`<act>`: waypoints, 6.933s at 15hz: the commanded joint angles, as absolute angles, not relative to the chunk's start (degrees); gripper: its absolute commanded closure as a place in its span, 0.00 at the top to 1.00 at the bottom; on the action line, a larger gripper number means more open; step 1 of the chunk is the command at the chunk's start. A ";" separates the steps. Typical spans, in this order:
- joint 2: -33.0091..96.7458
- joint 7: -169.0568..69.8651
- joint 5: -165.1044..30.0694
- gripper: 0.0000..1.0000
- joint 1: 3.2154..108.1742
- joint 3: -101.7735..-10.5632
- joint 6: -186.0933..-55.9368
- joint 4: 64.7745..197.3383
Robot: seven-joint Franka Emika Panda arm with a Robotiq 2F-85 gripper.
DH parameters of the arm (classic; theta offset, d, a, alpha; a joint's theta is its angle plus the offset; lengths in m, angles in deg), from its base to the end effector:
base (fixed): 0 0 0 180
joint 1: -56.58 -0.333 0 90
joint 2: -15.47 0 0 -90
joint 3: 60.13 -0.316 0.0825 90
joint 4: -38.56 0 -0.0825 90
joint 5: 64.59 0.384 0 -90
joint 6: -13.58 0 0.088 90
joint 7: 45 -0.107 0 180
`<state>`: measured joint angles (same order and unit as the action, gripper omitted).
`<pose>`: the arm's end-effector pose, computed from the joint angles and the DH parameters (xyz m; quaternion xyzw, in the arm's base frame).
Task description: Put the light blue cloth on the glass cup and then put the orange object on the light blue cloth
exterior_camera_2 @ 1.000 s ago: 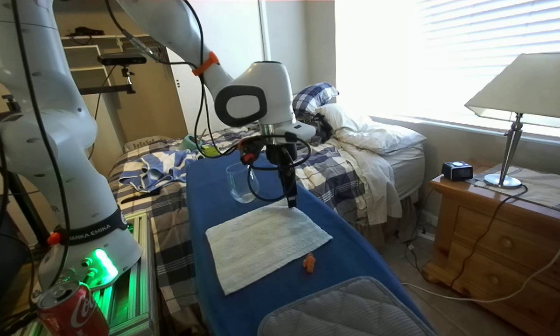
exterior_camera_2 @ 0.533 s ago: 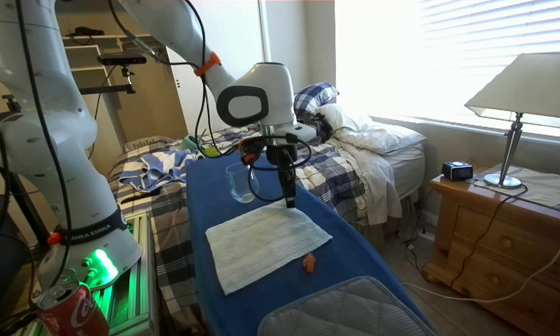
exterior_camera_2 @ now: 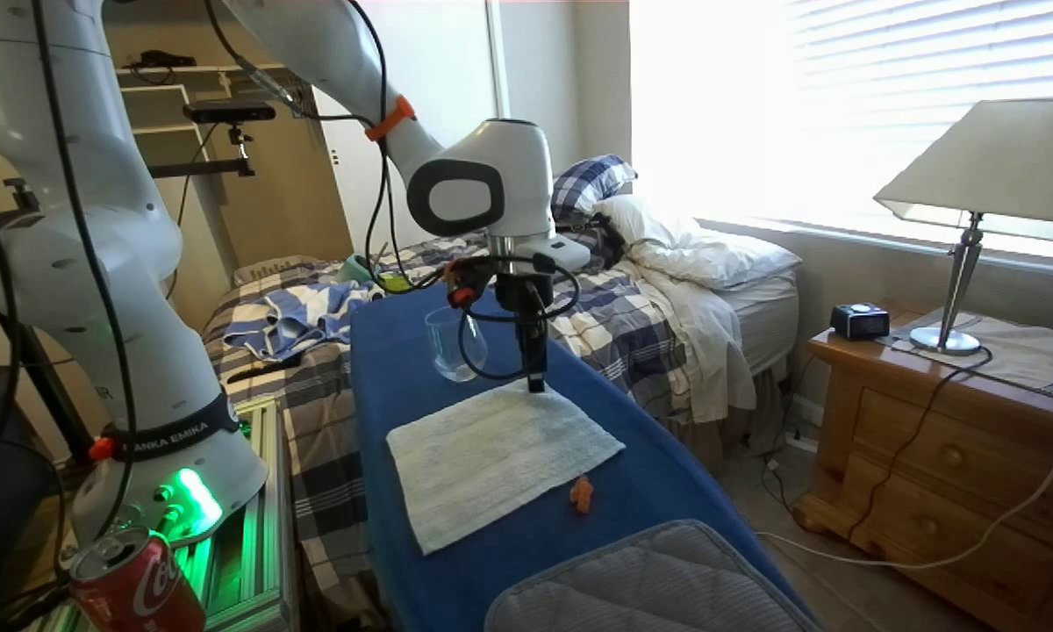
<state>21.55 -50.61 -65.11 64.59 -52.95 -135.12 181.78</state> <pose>0.4529 -0.1237 0.2429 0.9843 -0.1764 -0.0056 0.0085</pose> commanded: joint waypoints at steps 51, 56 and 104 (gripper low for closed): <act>-15.22 -37.47 -56.75 0.01 49.84 -61.01 -106.68 187.43; -14.70 -37.00 -56.92 0.01 49.59 -60.96 -111.82 187.44; -9.71 -27.60 -66.35 0.03 55.50 -55.35 -123.29 196.44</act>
